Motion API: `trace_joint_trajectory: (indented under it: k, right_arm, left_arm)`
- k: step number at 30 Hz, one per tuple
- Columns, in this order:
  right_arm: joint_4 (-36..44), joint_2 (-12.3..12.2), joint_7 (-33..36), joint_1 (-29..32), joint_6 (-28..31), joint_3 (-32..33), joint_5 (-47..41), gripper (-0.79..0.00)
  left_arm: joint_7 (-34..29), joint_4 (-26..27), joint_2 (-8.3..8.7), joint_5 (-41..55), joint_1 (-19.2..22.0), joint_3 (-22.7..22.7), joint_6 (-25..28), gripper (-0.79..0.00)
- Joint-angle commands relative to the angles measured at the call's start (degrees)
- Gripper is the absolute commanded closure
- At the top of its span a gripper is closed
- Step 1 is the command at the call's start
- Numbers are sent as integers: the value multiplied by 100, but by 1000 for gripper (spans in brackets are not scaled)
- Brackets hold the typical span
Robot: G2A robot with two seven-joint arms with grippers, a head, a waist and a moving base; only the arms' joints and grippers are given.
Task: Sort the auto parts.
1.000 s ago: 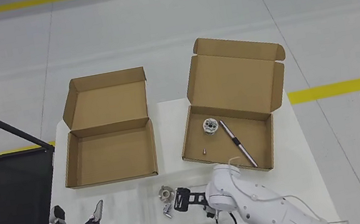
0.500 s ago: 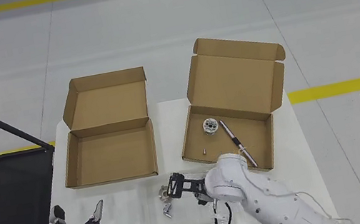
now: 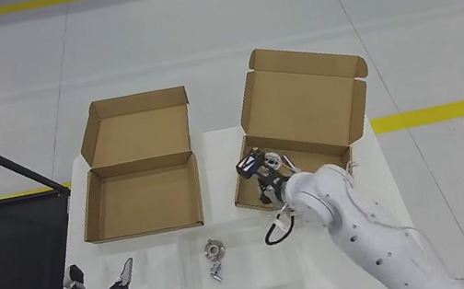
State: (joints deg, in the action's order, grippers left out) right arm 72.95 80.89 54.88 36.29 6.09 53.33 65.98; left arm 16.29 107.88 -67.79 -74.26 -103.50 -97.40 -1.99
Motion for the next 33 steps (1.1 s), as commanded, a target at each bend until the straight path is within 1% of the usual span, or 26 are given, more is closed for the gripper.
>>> trace_joint_trajectory:
  k: [1, 7, 13, 19, 20, 22, 23, 31, 33]
  right_arm:
    - [-505, 61, -98, -203, -155, -94, 15, 0]
    - [-1542, 218, -297, -592, -271, -307, -70, 0]
    - [-2144, 342, -348, -791, -399, -491, 5, 0]
    - [-2412, 412, -451, -872, -354, -515, -61, 0]
    - [-2439, 419, -456, -880, -345, -515, -61, -9]
    - [-2480, 432, -464, -892, -334, -514, -58, -74]
    - [-2492, 437, -473, -894, -326, -510, -58, -83]
    - [-2413, 428, -486, -823, -317, -419, 4, -83]
    - [-2340, 415, -465, -776, -336, -385, 38, -95]
  left_arm:
    - [0, 0, 0, 0, 0, 0, 0, -785]
    - [0, 0, 0, 0, 0, 0, 0, -785]
    - [0, 0, 0, 0, 0, 0, 0, -785]
    - [0, 0, 0, 0, 0, 0, 0, -785]
    - [0, 0, 0, 0, 0, 0, 0, -785]
    - [0, 0, 0, 0, 0, 0, 0, -785]
    - [0, 0, 0, 0, 0, 0, 0, -785]
    - [0, 0, 0, 0, 0, 0, 0, -785]
    - [0, 0, 0, 0, 0, 0, 0, -785]
